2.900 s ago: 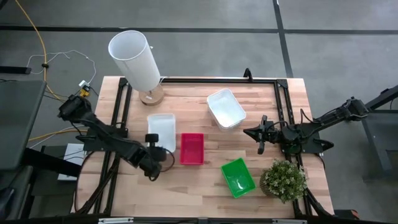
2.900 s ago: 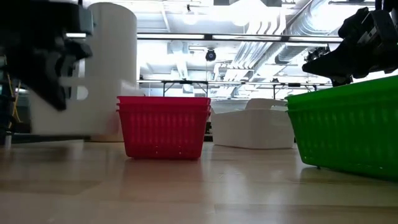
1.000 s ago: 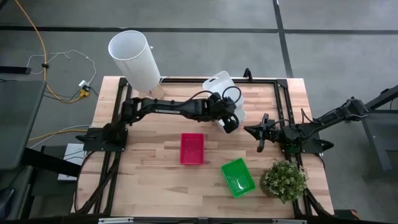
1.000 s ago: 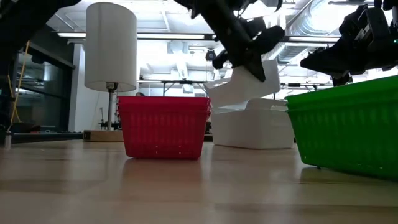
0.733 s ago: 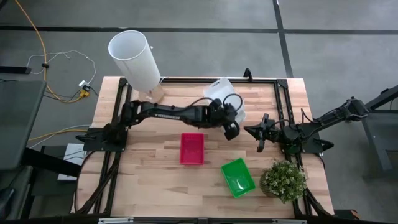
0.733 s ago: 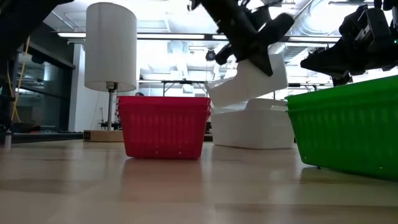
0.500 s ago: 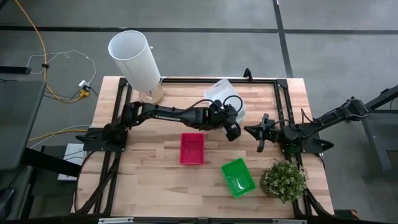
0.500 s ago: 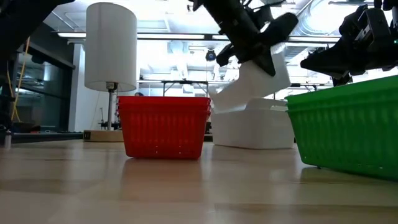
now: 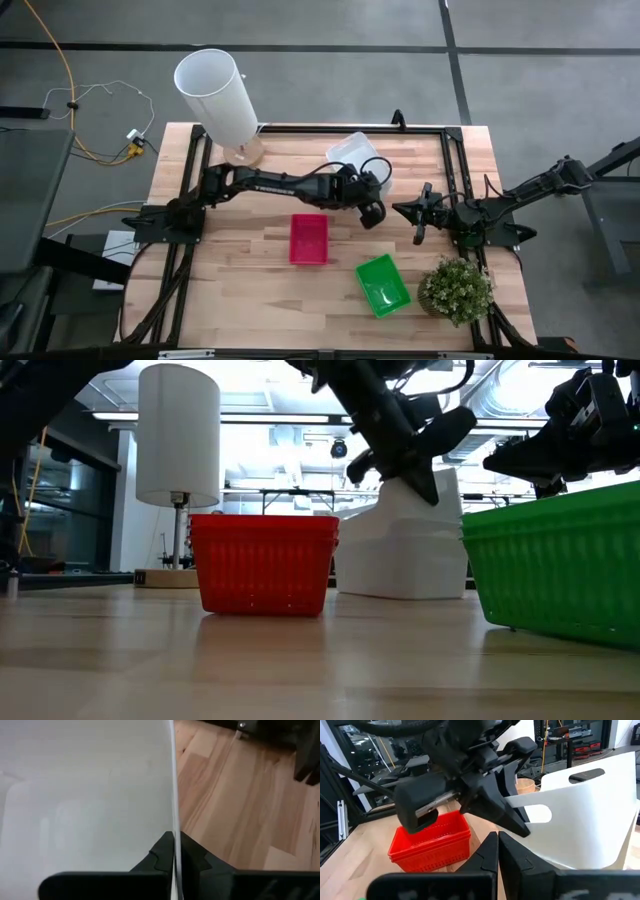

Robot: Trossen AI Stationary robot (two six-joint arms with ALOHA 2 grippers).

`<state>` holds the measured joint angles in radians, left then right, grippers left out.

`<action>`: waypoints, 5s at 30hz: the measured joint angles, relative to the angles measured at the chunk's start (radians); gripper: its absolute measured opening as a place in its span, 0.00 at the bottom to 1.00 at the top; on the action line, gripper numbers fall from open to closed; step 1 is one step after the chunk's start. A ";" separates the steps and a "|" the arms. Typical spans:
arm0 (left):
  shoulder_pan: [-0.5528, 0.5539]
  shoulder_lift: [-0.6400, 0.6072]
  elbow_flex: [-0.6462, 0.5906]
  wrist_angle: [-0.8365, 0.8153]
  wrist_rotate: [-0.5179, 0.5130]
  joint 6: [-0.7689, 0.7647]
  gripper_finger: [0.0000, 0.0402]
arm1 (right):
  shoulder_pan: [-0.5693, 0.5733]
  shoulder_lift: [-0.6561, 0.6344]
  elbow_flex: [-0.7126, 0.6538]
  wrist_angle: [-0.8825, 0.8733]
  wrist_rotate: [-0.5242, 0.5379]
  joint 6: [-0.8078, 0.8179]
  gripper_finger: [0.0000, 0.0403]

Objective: Stack baskets by color
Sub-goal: Stack the left white bin on top of the stacked white bins, then return to Home Position

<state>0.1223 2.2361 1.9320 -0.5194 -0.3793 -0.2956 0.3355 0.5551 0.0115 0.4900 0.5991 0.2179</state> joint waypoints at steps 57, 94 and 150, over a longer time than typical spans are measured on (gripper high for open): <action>-0.273 -1.531 -1.448 0.696 -0.036 0.360 0.00 | 0.000 0.001 0.001 0.090 -0.098 -0.011 0.00; -0.430 -2.007 -1.828 0.835 -0.216 0.434 0.00 | -0.006 0.299 0.269 0.100 0.049 -0.222 0.00; -0.003 -2.171 -1.894 0.462 0.360 0.351 0.00 | -0.137 -0.147 0.268 -0.440 -0.185 -0.066 0.00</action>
<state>0.1192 0.0654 0.0380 -0.0569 -0.0191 0.0555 0.1988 0.4077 0.2798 0.0499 0.4141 0.1524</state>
